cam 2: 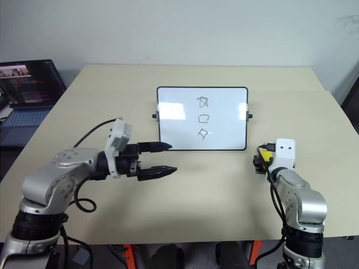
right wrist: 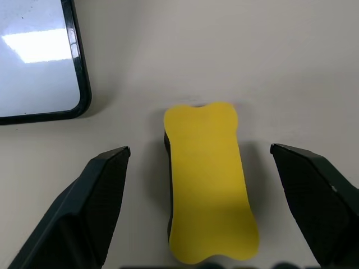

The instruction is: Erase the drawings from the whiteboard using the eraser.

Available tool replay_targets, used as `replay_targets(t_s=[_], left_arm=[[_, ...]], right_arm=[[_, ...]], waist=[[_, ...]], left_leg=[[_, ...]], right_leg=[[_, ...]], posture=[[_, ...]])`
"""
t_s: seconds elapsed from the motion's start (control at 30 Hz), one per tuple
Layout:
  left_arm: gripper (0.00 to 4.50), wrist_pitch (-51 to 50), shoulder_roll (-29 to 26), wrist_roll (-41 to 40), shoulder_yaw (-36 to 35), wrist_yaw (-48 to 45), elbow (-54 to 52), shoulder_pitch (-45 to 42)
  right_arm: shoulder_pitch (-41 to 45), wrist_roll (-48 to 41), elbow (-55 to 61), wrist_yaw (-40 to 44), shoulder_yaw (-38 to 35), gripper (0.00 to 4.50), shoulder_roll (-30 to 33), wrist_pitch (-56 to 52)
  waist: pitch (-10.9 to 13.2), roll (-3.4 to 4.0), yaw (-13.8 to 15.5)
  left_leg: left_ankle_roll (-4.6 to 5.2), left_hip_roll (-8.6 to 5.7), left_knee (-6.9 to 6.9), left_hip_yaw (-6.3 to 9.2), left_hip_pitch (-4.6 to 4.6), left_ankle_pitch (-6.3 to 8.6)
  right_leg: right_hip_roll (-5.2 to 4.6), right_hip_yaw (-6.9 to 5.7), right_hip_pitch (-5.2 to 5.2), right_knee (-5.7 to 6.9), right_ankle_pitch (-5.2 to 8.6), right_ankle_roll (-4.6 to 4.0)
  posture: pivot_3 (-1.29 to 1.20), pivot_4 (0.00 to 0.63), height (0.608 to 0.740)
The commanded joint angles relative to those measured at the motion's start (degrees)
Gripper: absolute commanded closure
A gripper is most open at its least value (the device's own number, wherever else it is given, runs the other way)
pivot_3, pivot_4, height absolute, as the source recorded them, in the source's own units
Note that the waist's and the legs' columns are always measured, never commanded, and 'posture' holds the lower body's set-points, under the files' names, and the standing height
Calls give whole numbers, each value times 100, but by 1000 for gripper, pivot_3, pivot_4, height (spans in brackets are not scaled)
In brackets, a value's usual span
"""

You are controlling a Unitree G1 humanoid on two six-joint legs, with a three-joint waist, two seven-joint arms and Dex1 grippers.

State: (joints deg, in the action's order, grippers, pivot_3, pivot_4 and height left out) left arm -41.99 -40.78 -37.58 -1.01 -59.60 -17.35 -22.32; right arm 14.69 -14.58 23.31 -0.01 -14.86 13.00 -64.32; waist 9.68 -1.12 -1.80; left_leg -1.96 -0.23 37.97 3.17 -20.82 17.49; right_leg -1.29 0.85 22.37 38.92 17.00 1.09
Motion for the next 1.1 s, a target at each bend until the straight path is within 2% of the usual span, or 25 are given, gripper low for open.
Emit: replay_targets(t_s=[0.03,0.17,0.23,0.63,0.83,1.1], left_arm=[[0,103,-68,6,-14,-61,-54,-140],[0,102,-59,-4,3,-42,-69,-144],[0,107,-63,-2,0,-37,-71,-143],[0,137,-81,5,-37,-30,-63,-149],[0,235,-104,68,-94,-1,14,-199],[0,924,132,549,-253,487,595,-519]], right_arm=[[52,15,118,-46,-161,1286,-35,75],[64,17,111,-53,-164,2794,-57,82],[70,18,96,-51,-172,3400,-55,86],[158,30,57,-79,-164,3443,-60,119],[377,69,88,84,43,3443,111,472],[828,146,-50,183,343,3443,204,950]], waist=[[0,0,1],[1,1,0],[1,1,0],[1,1,0],[4,5,-2],[7,6,2]], left_leg=[[0,0,0,0,0,0],[0,0,0,0,0,0],[0,0,0,0,0,0],[0,0,0,0,0,0],[0,0,0,-1,0,0],[0,-1,0,0,-2,0]], right_leg=[[0,0,0,0,0,0],[0,0,0,0,0,0],[0,0,0,0,0,0],[0,0,0,0,0,0],[0,1,1,0,0,0],[0,-1,2,0,0,0]], posture=[[0,150,740],[0,150,740],[0,150,740],[0,150,740],[0,150,740],[0,150,740]])
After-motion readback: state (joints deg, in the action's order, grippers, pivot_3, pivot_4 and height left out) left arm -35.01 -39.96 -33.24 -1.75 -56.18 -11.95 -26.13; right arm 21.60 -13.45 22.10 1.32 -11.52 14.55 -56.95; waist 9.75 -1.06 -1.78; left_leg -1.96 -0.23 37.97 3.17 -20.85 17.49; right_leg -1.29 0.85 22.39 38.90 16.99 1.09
